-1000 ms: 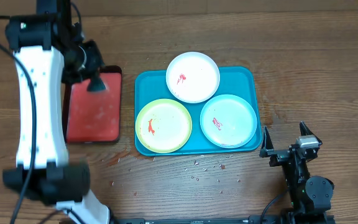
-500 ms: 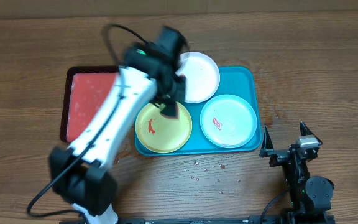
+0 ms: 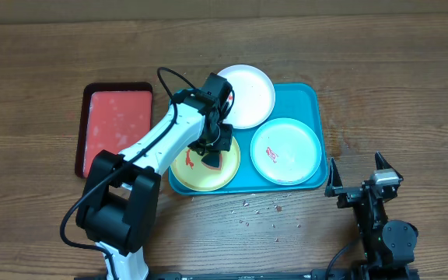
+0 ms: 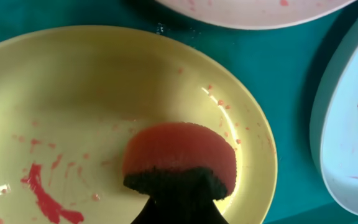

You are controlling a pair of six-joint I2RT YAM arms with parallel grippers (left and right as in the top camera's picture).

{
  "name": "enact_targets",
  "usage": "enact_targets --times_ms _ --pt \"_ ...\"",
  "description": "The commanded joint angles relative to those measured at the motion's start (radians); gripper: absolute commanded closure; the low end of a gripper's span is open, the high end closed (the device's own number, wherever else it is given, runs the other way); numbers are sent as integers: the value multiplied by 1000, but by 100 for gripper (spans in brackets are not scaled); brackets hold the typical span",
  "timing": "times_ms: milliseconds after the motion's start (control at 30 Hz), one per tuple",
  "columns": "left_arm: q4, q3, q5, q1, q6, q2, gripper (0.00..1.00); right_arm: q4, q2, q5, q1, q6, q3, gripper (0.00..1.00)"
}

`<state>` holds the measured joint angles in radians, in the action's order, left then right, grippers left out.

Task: Clean dirty plates on tray and stack at the side
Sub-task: 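Lift the sponge and carry it onto the yellow plate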

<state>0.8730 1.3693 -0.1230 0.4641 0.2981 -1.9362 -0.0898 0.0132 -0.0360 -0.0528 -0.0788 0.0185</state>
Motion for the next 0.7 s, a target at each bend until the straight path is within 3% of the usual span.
enact_targets --times_ms 0,67,267,467,567,600,633,667 --pt "-10 -13 40 1 -18 -40 94 6 -6 9 1 3 -10 0" --pt "-11 -13 63 0 13 -58 80 6 -6 9 1 3 -10 0" --pt "21 11 90 -3 -11 -60 64 22 -6 9 1 3 -10 0" --pt "214 215 62 -41 -10 -33 64 82 -6 -159 1 -1 -10 0" --pt "288 323 63 -67 -10 -13 63 258 -6 -270 1 6 -10 0" --pt "307 352 63 -76 -10 -8 58 336 -6 -318 1 6 -10 0" --pt "327 379 62 -89 -10 -1 22 406 -6 -349 1 6 -6 0" --pt "337 395 62 -100 -10 4 0 439 -6 -363 1 6 7 0"
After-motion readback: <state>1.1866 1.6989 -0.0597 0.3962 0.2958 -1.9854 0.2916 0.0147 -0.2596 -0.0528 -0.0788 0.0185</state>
